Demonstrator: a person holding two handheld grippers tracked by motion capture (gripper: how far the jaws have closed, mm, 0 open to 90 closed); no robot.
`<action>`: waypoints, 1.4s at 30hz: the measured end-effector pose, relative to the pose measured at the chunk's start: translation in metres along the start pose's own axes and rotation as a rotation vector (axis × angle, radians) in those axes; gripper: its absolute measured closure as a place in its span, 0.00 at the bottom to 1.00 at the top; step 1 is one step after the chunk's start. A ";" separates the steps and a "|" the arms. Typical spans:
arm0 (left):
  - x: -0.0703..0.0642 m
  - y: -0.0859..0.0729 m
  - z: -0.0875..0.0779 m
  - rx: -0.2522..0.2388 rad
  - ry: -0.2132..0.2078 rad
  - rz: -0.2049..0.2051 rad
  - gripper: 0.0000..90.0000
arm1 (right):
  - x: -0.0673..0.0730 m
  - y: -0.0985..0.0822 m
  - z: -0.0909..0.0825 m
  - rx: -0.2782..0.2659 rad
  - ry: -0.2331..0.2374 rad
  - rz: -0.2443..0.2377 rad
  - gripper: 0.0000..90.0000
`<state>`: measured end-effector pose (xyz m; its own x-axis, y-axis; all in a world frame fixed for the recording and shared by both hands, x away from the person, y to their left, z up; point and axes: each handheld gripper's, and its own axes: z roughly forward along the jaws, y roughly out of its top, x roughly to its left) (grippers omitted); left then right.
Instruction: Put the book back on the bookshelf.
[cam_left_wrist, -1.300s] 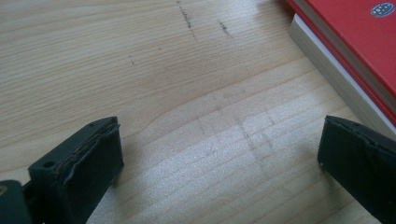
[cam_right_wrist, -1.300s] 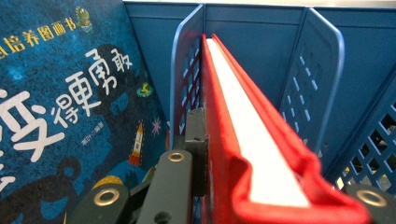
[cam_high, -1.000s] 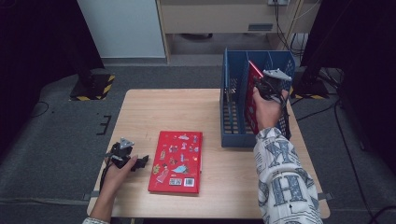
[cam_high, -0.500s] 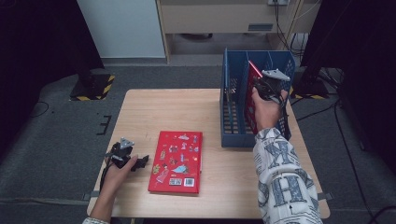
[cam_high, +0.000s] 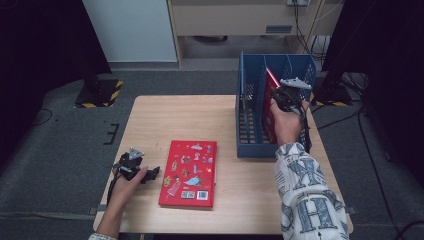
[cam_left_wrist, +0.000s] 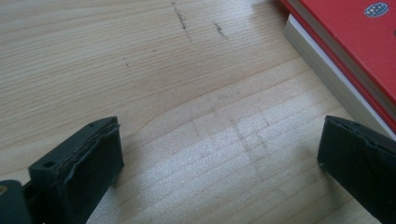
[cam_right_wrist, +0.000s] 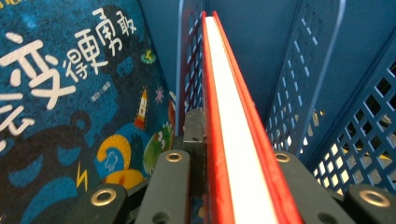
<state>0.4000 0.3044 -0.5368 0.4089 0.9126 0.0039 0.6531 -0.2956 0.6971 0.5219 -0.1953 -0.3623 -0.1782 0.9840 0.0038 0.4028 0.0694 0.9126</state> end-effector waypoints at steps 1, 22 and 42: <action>0.000 0.000 0.000 0.000 0.000 0.000 0.00 | 0.000 -0.001 -0.001 0.001 0.000 -0.001 0.87; -0.001 0.000 0.000 0.000 -0.001 0.001 0.00 | -0.001 -0.008 -0.017 0.032 0.022 -0.039 0.85; -0.001 0.000 0.000 0.000 -0.002 0.003 0.00 | -0.002 0.009 -0.020 0.063 0.045 -0.062 0.83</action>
<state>0.4001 0.3034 -0.5368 0.4125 0.9109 0.0047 0.6518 -0.2988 0.6970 0.5073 -0.1998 -0.3461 -0.2442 0.9692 -0.0323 0.4449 0.1416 0.8843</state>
